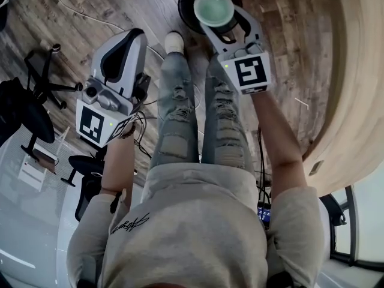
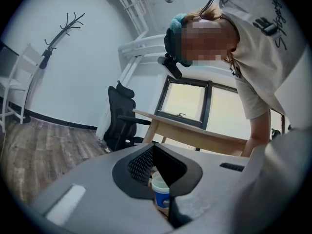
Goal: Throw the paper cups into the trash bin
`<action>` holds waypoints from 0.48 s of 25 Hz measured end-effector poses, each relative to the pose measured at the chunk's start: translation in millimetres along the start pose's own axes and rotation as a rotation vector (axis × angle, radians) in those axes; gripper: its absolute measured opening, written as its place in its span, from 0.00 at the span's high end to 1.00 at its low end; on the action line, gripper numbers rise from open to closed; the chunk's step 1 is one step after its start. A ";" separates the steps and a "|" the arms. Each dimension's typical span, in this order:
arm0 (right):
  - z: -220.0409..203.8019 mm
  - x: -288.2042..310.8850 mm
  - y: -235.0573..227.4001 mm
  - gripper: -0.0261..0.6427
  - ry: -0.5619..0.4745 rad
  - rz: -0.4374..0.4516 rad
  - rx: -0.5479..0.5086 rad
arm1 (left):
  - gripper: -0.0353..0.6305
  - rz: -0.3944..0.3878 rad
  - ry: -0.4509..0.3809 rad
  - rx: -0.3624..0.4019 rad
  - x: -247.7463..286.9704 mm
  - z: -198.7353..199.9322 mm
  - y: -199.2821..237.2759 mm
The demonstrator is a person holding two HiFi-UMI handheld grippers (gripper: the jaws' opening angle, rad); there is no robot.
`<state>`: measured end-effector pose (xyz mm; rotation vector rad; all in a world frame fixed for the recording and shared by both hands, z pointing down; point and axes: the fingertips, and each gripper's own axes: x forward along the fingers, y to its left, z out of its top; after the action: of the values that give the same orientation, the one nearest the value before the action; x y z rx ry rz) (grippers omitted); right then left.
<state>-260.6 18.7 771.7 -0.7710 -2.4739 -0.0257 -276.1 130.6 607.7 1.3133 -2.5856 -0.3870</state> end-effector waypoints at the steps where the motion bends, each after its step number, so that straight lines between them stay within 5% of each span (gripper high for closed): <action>1: -6.5 4.3 1.4 0.56 0.016 0.004 -0.004 | 0.94 0.000 -0.003 -0.004 -1.0 -0.9 0.9; 12: -67.4 34.2 2.1 0.56 0.124 0.007 -0.002 | 0.94 -0.041 0.058 -0.017 -5.1 -33.3 -0.7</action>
<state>-249.8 26.5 846.1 -0.7563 -2.3546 -0.0715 -262.4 129.8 638.4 1.3533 -2.5060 -0.3705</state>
